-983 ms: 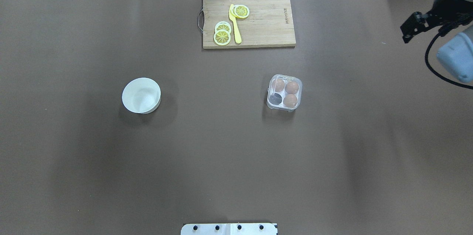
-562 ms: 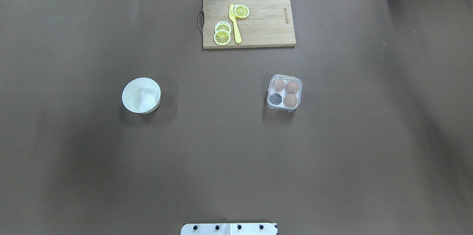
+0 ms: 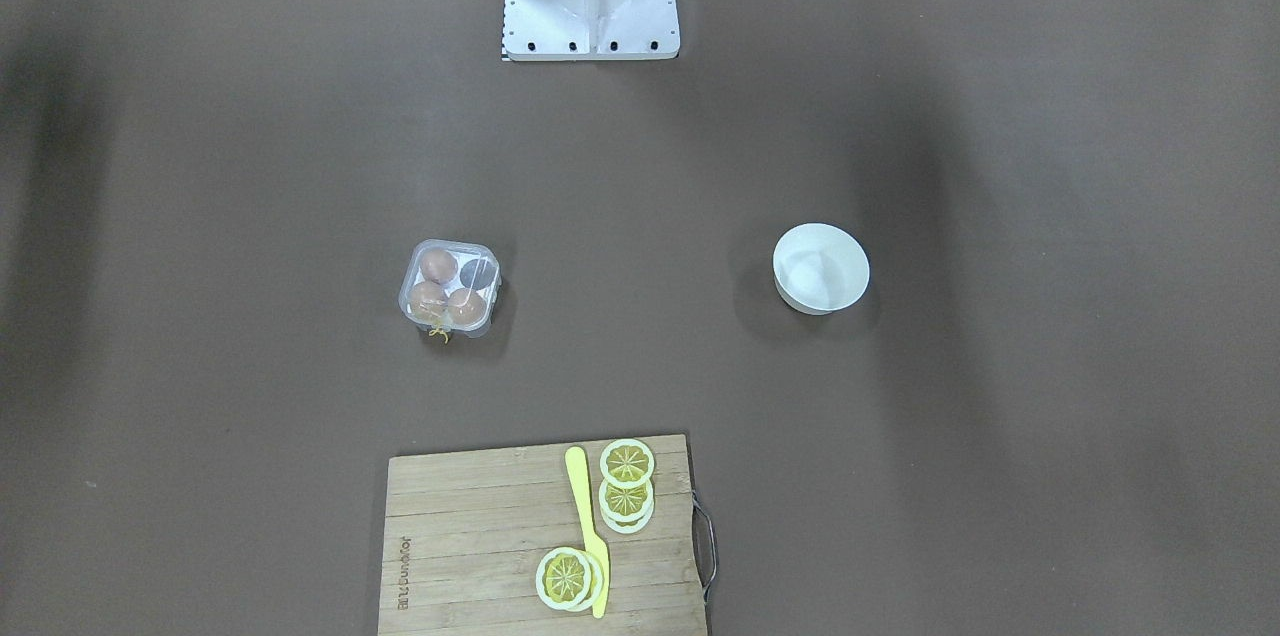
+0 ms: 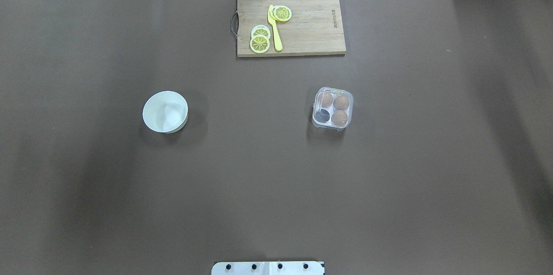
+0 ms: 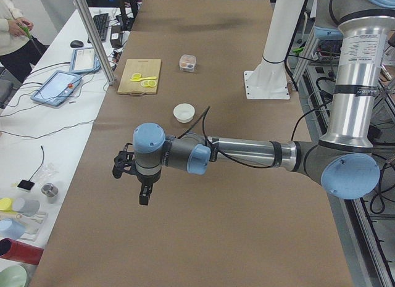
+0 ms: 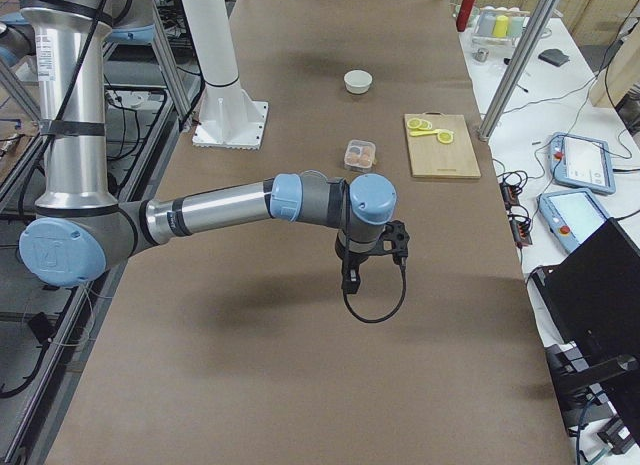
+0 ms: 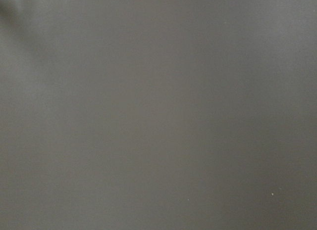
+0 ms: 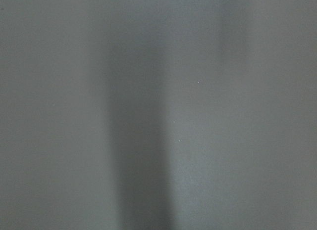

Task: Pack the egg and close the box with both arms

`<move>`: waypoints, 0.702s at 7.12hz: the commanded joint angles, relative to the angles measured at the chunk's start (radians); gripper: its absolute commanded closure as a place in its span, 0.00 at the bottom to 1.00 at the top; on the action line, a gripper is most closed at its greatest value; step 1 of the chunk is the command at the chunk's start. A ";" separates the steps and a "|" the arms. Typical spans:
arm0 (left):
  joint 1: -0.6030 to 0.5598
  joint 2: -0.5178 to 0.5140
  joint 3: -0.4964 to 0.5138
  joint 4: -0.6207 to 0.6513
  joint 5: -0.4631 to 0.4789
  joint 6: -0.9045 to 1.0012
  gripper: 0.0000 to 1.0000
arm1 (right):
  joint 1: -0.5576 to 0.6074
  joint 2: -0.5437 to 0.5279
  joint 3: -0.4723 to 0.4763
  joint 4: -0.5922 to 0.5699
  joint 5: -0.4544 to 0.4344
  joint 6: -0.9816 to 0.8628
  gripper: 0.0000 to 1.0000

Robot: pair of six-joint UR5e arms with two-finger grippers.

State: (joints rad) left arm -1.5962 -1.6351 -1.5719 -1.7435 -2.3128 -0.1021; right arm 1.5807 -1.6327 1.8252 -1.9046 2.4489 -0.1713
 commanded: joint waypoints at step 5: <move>-0.001 0.006 0.004 0.004 0.001 -0.007 0.02 | 0.032 0.017 -0.169 0.226 -0.004 0.054 0.00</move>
State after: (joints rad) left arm -1.5965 -1.6291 -1.5683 -1.7407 -2.3122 -0.1088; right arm 1.6110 -1.6281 1.6494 -1.6822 2.4453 -0.1492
